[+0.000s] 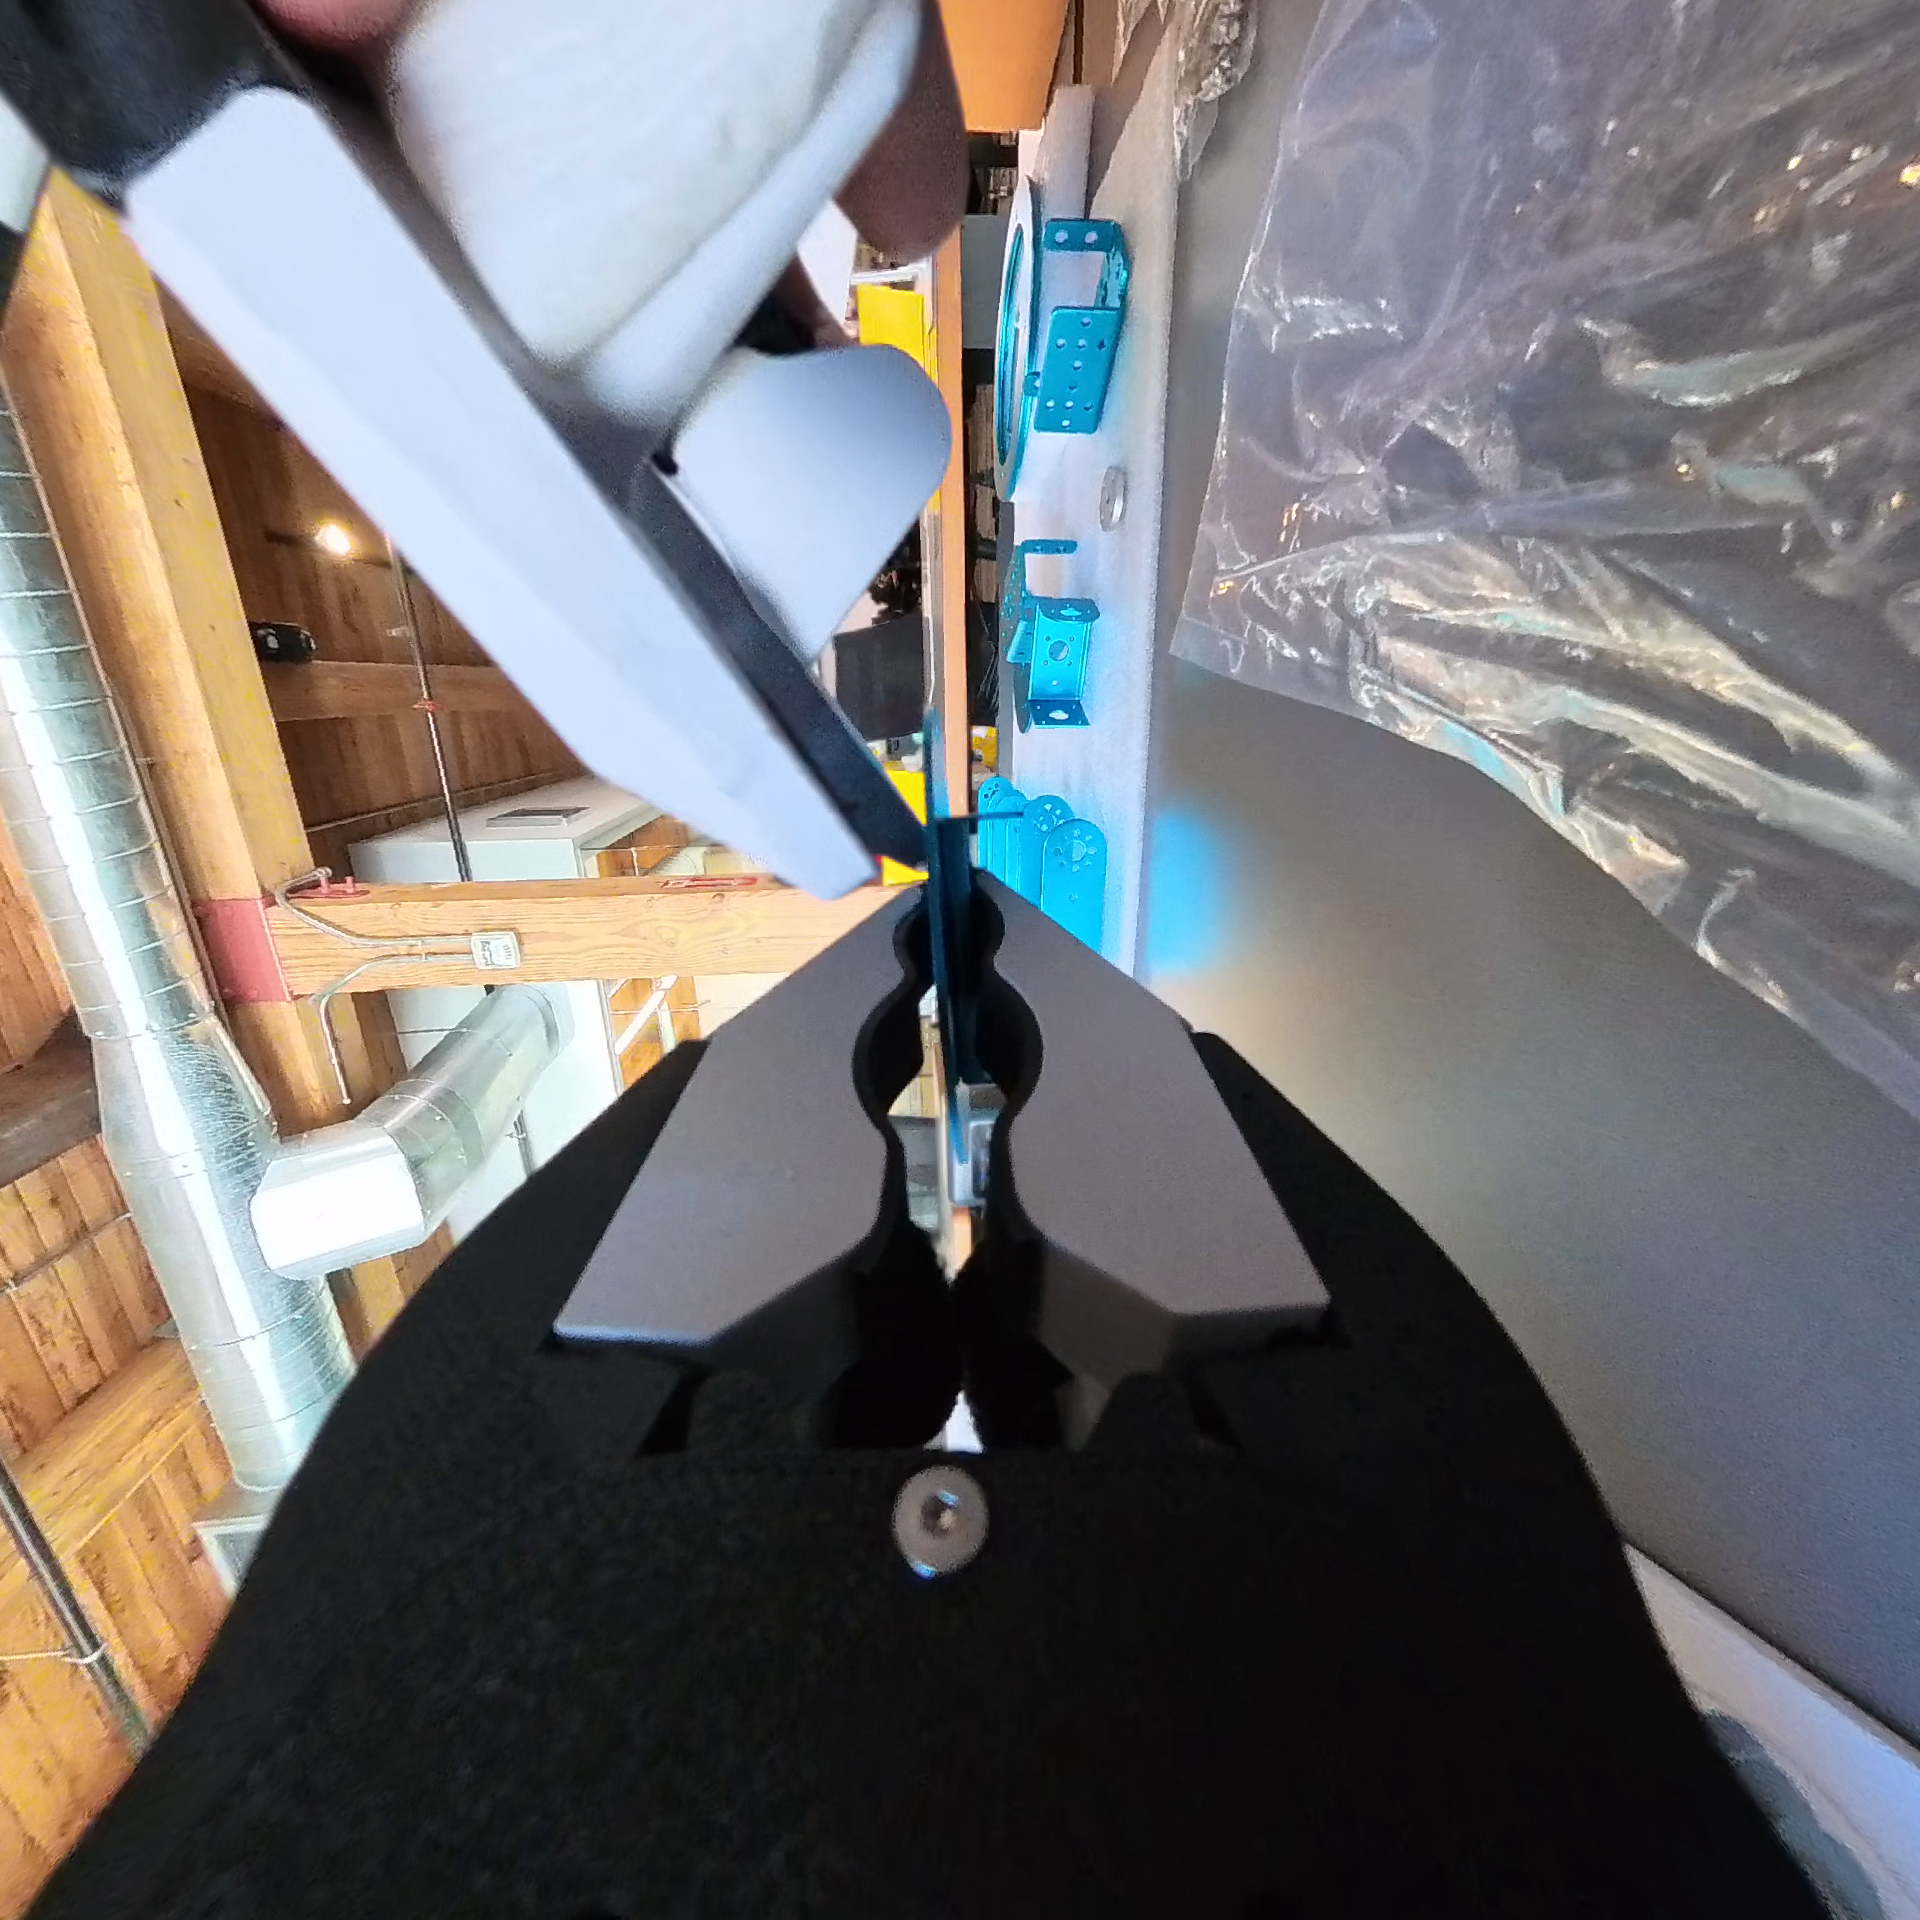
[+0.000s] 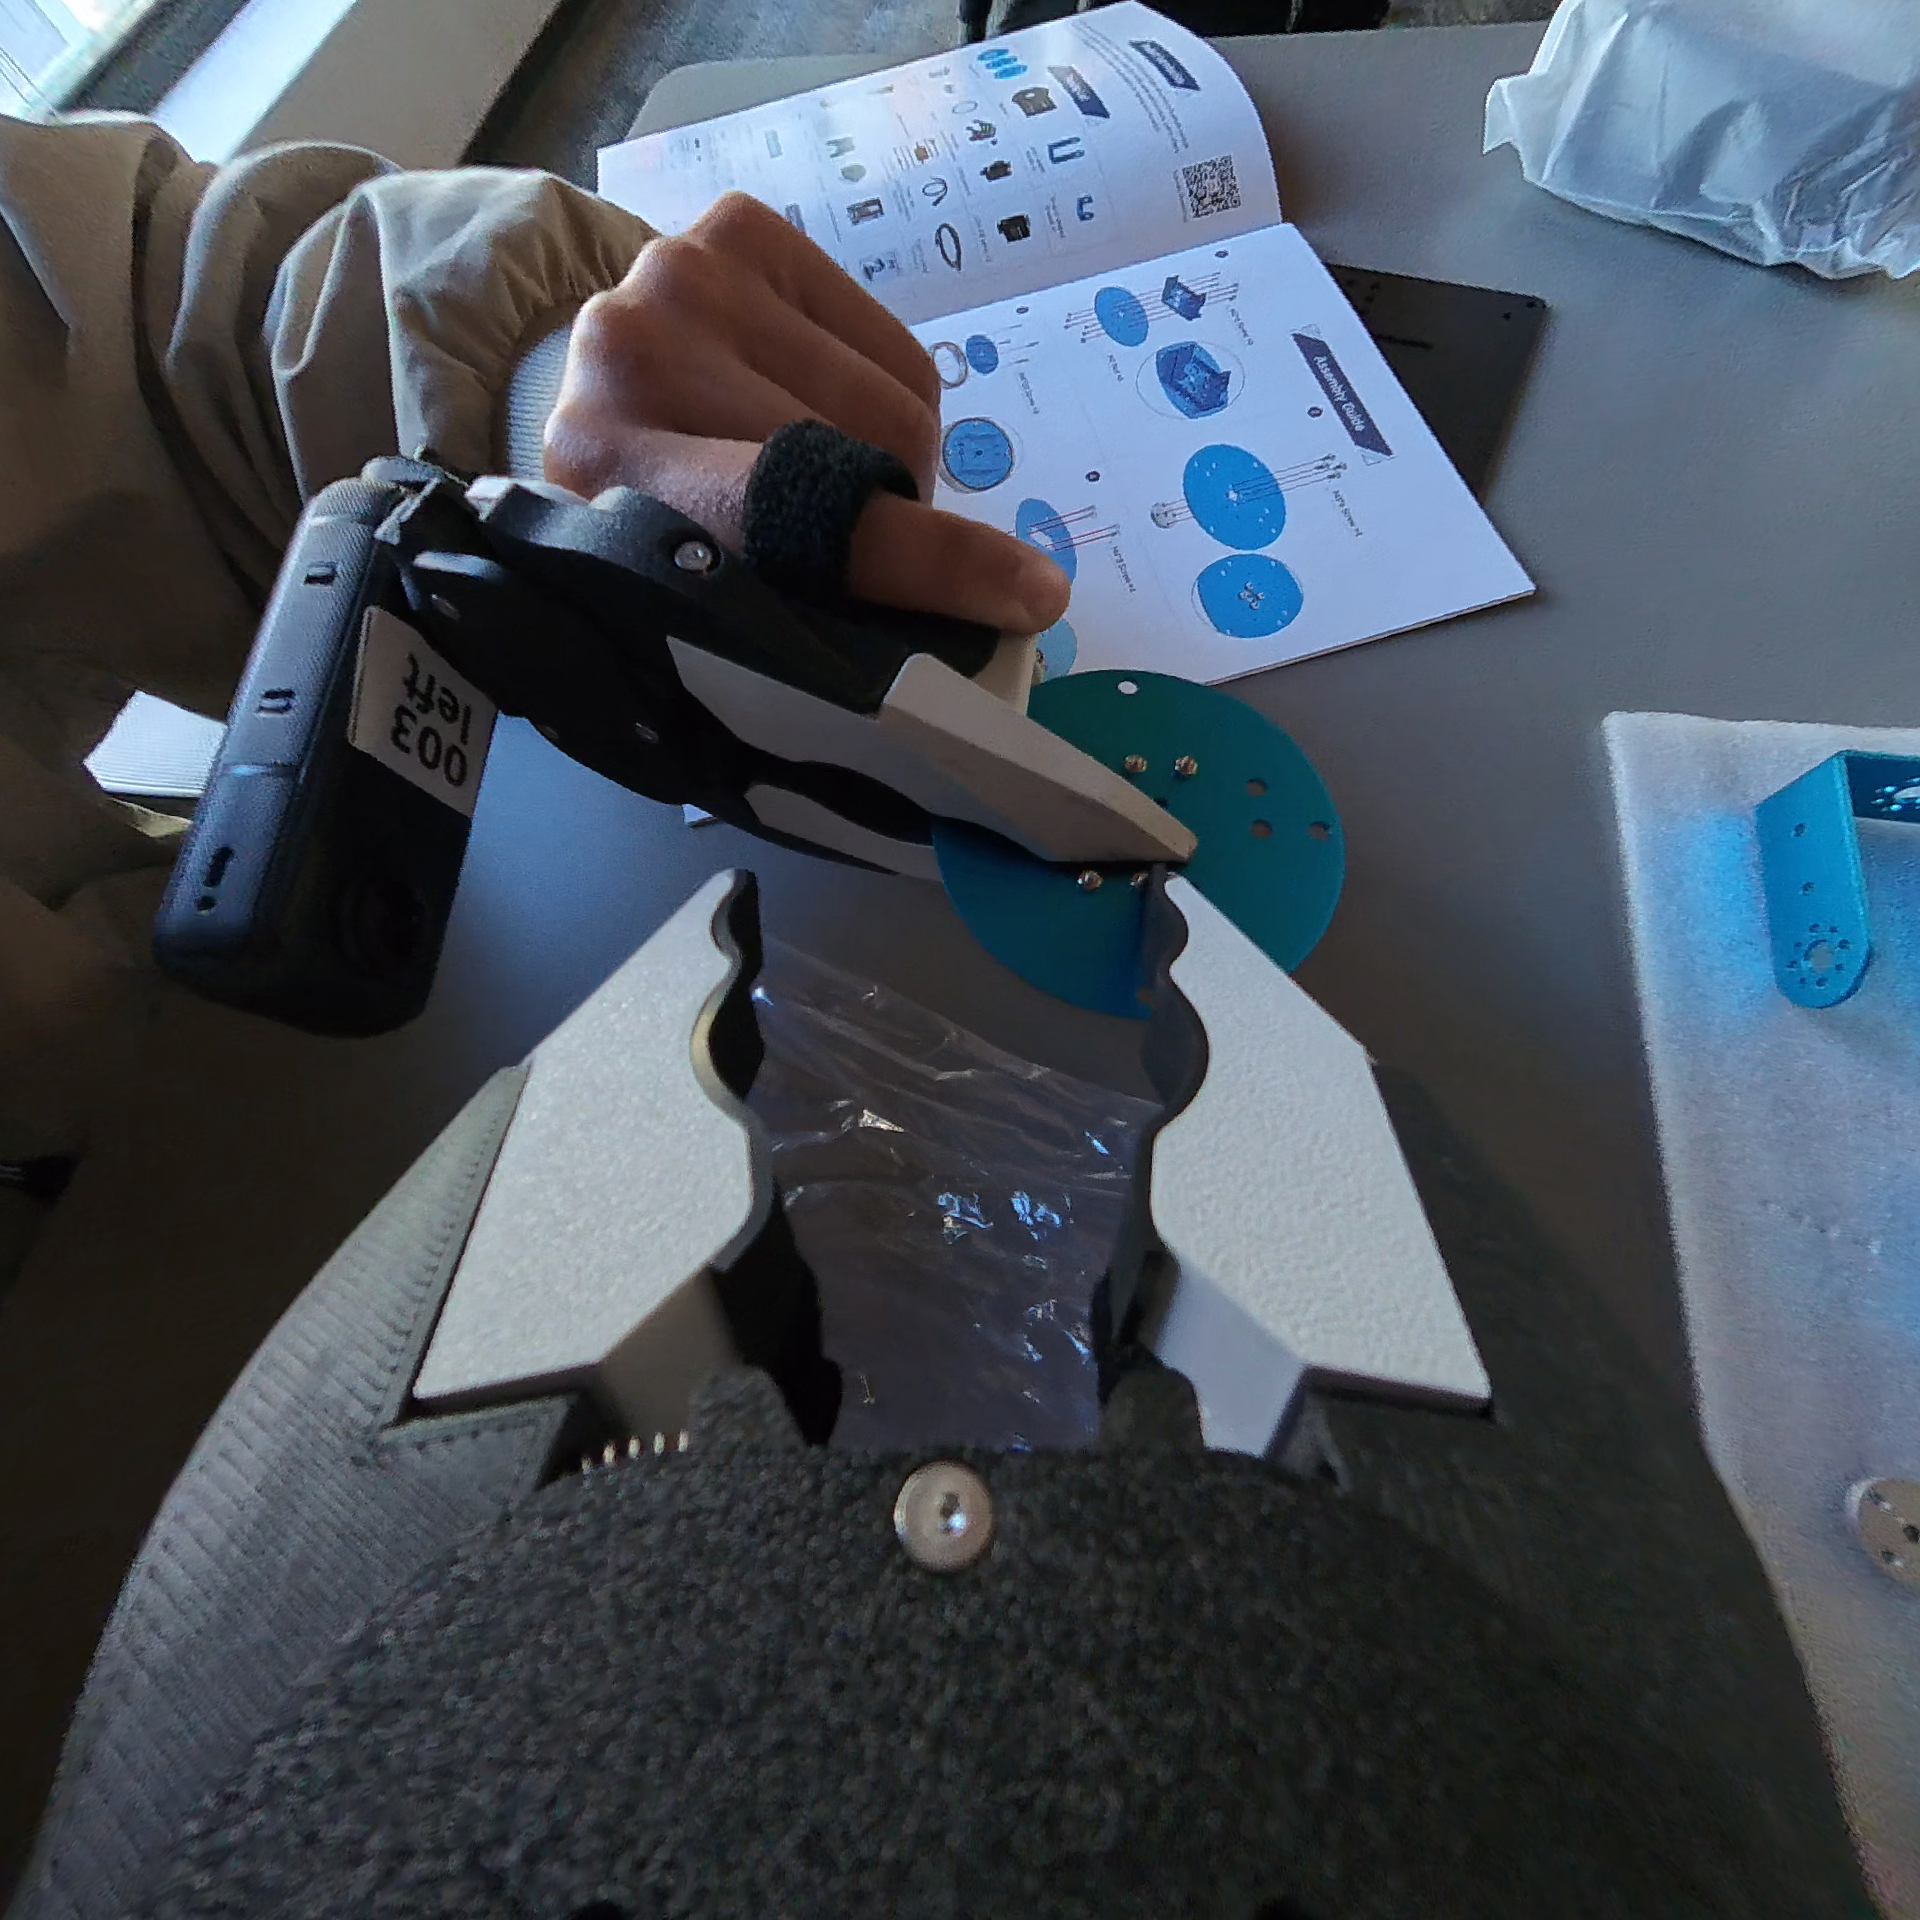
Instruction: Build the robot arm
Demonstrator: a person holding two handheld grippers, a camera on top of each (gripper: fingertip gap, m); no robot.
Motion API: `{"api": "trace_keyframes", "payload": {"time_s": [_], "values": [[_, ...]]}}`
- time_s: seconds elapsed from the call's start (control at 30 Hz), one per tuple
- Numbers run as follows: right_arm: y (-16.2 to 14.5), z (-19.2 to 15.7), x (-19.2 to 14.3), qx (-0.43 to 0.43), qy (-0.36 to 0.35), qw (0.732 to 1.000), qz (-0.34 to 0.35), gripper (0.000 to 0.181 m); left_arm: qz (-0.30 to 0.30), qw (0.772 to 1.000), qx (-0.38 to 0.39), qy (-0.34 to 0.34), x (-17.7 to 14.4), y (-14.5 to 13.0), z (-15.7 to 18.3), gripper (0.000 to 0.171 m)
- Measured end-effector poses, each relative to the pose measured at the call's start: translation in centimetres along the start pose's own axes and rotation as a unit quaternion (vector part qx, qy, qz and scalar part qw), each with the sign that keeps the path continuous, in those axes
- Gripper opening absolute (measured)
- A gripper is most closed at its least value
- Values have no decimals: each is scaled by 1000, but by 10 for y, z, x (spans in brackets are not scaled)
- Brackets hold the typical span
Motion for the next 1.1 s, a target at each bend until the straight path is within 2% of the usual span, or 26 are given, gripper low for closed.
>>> {"api": "trace_keyframes", "payload": {"time_s": [0.27,0.3,0.33,0.37,0.4,0.43,0.5,0.53,0.57,0.63,0.73,0.8,0.87,0.97,1.03,1.1], "values": [[-1,4,-1,42,32,998,29,74,-15,1000,-6,-6,2,-2,1,0],[0,-1,-1,41,57,997,36,58,-28,1000,-4,-2,4,-5,0,0],[4,-10,0,49,99,992,52,53,-43,999,-3,6,6,-11,-2,0],[2,-12,7,49,96,993,38,59,-42,999,-8,11,6,-14,-6,0],[-8,-3,15,13,30,999,-29,67,-28,999,-16,18,4,-15,-11,0],[-10,1,16,-10,-10,998,-62,73,-21,999,-22,27,1,-14,-16,0],[3,1,0,-6,-16,1000,-19,54,-16,999,-33,40,-4,-11,-24,0],[8,-2,-10,5,14,1000,3,55,-8,998,-40,49,-6,-10,-28,0],[10,-4,-18,11,37,999,12,63,-5,997,-52,49,-7,-11,-30,0],[12,3,-33,-4,2,1000,24,58,1,995,-96,35,-6,-15,-32,0],[21,8,-57,-13,-28,998,60,55,59,972,-226,1,-9,-13,-40,1],[27,4,-66,-19,-27,995,89,51,111,936,-331,-34,-12,-12,-49,1],[27,4,-68,-40,-41,992,112,48,175,881,-433,-80,-17,-13,-59,1],[24,5,-68,-45,-49,985,156,42,263,763,-572,-150,-23,-18,-73,1],[25,6,-67,-12,-14,981,192,39,310,682,-635,-190,-25,-21,-78,1],[25,6,-62,25,24,975,222,40,334,617,-676,-226,-24,-24,-78,1]]}}
Point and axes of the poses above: each gripper's, where its closed fingertips meet, x out along the fingers, y out of its top, z = x × y across the jaws, the point moved 6 cm from there along -x, back along the fingers, and after that the axes turned 3 degrees about -z, right-handed, at the moved point
